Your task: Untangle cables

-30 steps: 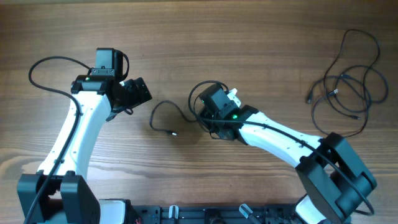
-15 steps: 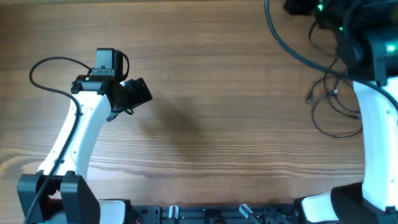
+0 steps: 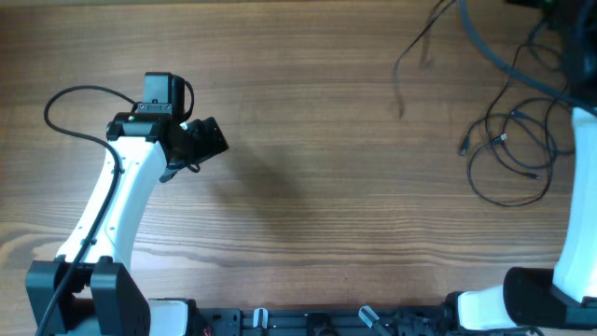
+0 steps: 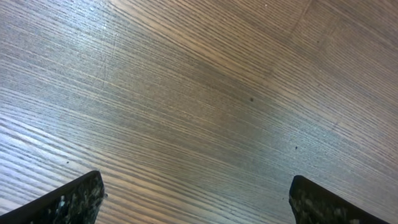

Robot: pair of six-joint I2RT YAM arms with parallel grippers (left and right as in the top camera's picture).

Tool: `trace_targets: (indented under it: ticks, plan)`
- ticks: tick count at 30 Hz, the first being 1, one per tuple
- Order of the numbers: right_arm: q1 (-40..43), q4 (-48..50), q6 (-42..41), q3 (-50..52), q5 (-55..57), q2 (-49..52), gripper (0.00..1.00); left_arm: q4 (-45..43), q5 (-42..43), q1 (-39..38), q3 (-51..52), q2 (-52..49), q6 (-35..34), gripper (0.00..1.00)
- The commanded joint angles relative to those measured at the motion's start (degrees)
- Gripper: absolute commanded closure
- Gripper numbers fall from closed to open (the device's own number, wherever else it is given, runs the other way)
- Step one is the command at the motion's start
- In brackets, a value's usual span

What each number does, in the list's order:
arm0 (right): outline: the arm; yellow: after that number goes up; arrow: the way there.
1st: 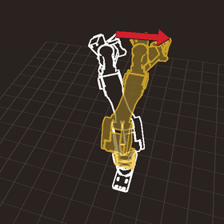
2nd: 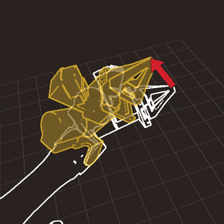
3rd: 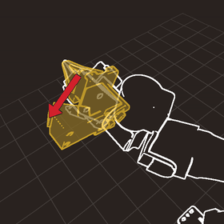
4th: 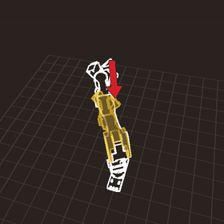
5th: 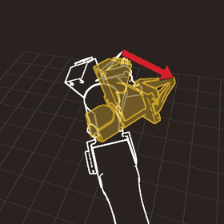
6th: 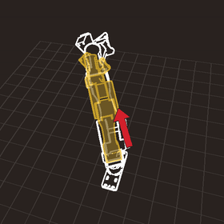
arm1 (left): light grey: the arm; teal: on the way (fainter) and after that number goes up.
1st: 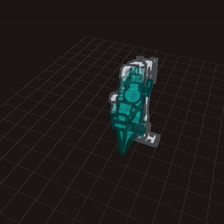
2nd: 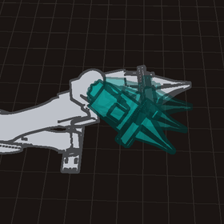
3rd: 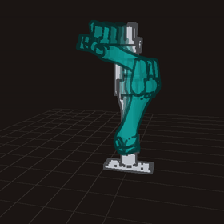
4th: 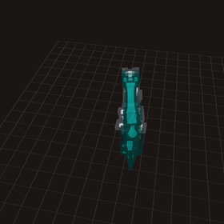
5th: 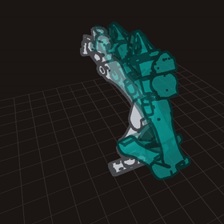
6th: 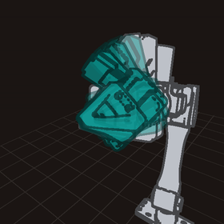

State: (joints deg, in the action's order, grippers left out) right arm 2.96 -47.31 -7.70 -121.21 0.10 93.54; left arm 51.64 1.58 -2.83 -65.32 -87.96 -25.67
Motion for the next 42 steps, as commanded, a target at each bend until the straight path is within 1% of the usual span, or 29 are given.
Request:
trace_targets:
  ticks: [1,5,8,9,10,12,13,15,18,20,22,23,25,26,29,30,32,33,34,35,36,37,39,42]
  plan:
    - [6.82,2.80,-0.83,-0.07,1.44,2.84,0.96,0.11,0.72,0.33,-0.15,0.09,-0.50,0.03]
    - [13.11,2.45,-2.97,-0.07,1.51,3.65,0.96,0.09,1.84,0.33,-0.15,0.09,-0.52,0.03]
    - [15.89,-4.28,-2.99,0.72,1.64,5.49,0.96,0.07,1.81,0.33,-0.15,0.09,-0.52,0.03]
    - [16.61,-7.87,-2.95,3.04,1.62,8.13,0.96,0.09,1.88,0.33,-0.15,0.09,-0.52,0.03]
    - [16.63,-9.11,-2.95,3.91,1.40,9.44,0.96,0.09,2.08,0.33,-0.15,0.09,-0.52,0.03]
    - [16.61,-10.75,-2.19,4.83,-3.26,12.07,0.96,0.13,2.62,0.33,-0.15,0.09,-0.52,0.04]
    - [16.61,-11.26,1.36,4.87,-11.04,13.79,0.96,0.11,3.15,0.33,-0.15,0.09,-0.52,0.04]
    - [16.61,-9.53,1.70,4.87,-19.32,14.36,0.96,0.11,3.34,0.33,-0.15,0.09,-0.52,0.04]
    - [16.63,-3.37,0.76,4.85,-25.83,13.62,0.96,0.13,3.34,0.33,-0.15,0.09,-0.52,0.04]
    - [16.63,0.81,-2.91,4.79,-28.83,13.16,0.96,0.11,3.34,0.33,-0.15,0.09,-0.52,0.04]
    - [16.70,3.91,-7.76,4.79,-29.03,12.83,0.96,0.13,3.34,0.33,-0.15,0.09,-0.52,0.04]
    - [17.09,4.42,-9.94,4.79,-27.91,12.83,0.96,0.13,3.34,0.33,-0.15,0.09,-0.52,0.04]
    - [17.79,2.03,-13.66,4.81,-19.89,12.85,0.96,0.13,3.32,0.33,-0.15,0.09,-0.50,0.04]
    - [18.32,-1.03,-13.75,4.83,-12.00,12.85,0.96,0.13,3.32,0.33,-0.15,0.09,-0.52,0.05]
    - [19.26,-7.19,-14.21,4.83,2.84,12.85,0.96,0.09,3.34,0.33,-0.15,0.09,-0.52,0.05]
    - [19.89,-10.84,-15.58,5.07,11.47,12.85,0.96,0.09,3.34,0.33,-0.15,0.09,-0.52,0.05]
    - [20.83,-15.19,-16.44,6.40,19.74,12.85,0.96,0.09,3.34,0.33,-0.15,0.09,-0.52,0.05]
    - [21.29,-16.92,-16.35,7.26,20.50,12.87,0.89,0.09,3.34,0.33,-0.15,0.09,-0.52,0.05]
    - [21.49,-17.29,-16.33,7.93,19.67,12.92,0.66,0.09,3.34,0.33,-0.15,0.09,-0.52,0.05]
    - [21.49,-17.53,-16.26,8.09,18.91,12.92,0.45,0.09,3.34,0.33,-0.15,0.09,-0.52,0.05]
    - [21.44,-17.99,-16.26,8.09,17.75,12.96,0.30,0.11,3.34,0.33,-0.15,0.09,-0.52,0.05]
    - [21.44,-18.36,-16.22,8.09,16.15,12.96,0.20,0.11,3.34,0.33,-0.15,0.09,-0.52,0.05]
    - [21.44,-19.61,-16.24,8.09,12.59,12.96,0.16,0.11,3.34,0.33,-0.15,0.09,-0.52,0.05]
    - [21.44,-22.47,-16.26,8.11,7.13,12.96,0.14,0.11,3.34,0.33,-0.15,0.09,-0.52,0.05]
